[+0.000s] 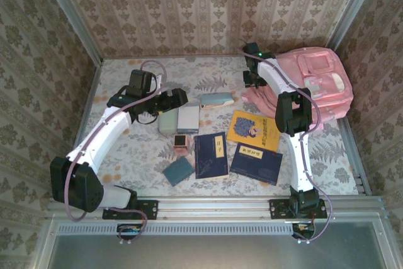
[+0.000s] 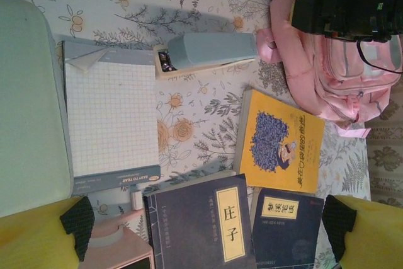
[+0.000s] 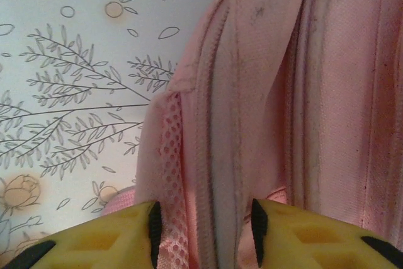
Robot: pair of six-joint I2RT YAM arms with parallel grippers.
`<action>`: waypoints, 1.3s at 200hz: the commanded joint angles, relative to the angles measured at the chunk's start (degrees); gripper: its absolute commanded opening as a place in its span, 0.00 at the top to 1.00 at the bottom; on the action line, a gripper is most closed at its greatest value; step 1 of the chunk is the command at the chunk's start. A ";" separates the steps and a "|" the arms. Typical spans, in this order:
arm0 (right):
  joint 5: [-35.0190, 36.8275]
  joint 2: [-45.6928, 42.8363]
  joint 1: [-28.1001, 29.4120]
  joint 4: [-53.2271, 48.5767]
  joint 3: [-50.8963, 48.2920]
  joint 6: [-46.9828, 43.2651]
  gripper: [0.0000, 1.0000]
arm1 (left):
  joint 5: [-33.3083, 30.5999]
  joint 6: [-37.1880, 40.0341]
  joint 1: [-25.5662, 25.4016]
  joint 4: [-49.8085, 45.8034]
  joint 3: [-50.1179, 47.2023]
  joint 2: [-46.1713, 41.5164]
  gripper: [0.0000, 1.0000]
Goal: Pack the student bag
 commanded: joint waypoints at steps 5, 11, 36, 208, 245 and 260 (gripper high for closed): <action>3.81 1.99 -0.82 -2.77 2.17 -2.88 0.71 | 1.47 -0.68 0.41 1.02 -0.66 0.67 0.03; 3.94 2.10 -0.86 -2.89 2.60 -3.40 0.80 | 1.48 -0.59 0.36 1.04 -0.67 0.83 0.03; 5.18 -0.69 -0.42 -2.04 3.43 -6.01 1.00 | 1.65 -0.56 0.67 0.95 -0.52 1.28 0.04; 3.67 -56.00 23.62 25.18 -50.54 -46.63 1.00 | 2.84 -1.07 1.02 2.09 -0.42 1.87 0.05; 3.94 -68.61 28.16 23.08 -64.21 -36.83 1.00 | 3.50 0.92 -1.20 1.60 1.52 4.42 0.06; 3.09 -71.67 28.26 20.30 -67.78 -32.75 1.00 | 2.81 1.73 -2.60 0.64 3.10 6.12 0.06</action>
